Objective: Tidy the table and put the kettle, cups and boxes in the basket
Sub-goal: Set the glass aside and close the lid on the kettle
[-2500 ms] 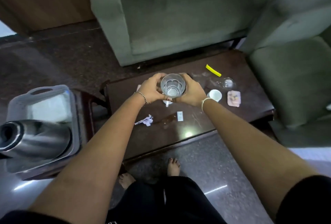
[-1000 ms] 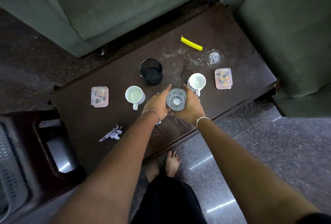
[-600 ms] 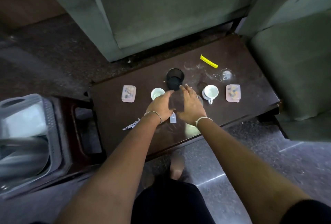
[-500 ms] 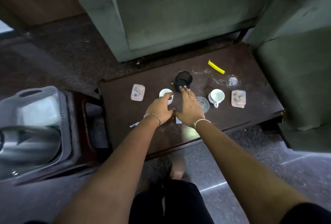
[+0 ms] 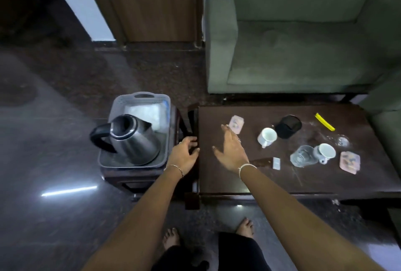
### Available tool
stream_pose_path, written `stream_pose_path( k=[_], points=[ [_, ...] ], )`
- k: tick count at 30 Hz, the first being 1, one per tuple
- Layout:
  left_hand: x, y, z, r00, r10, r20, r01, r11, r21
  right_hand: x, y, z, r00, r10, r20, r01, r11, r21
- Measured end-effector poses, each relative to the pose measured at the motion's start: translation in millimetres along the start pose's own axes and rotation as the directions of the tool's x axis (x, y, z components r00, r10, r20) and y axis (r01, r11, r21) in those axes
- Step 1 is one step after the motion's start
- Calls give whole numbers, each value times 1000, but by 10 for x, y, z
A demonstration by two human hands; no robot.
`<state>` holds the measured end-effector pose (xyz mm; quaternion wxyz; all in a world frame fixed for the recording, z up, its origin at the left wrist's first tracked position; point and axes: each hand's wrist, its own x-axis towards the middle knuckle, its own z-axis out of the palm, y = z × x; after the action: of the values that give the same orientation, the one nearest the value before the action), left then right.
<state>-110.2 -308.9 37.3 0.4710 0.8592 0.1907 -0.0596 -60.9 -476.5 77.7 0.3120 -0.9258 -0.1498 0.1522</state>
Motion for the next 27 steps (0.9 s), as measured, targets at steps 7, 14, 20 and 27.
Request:
stream_pose_path(
  k=[7,14,20,27],
  points=[
    [-373,-690,-1185,957,20,-289,-22,1000,-4,-33,-1236,903,982,-184,33,185,982,-26],
    [-372,-953,-2035,912,-16,-410,31,999,30,114,-2048,1448,955,-284,81,292,949,-120],
    [-163,-1021,-2306,891,-1,-454,-3,1000,-9,327,-2250,1663,959,-259,115,280,927,-249],
    [178,-1179,-2404,894,57,-445,1,991,130,540,-2342,1822,967,-208,149,246,918,-313]
  ],
)
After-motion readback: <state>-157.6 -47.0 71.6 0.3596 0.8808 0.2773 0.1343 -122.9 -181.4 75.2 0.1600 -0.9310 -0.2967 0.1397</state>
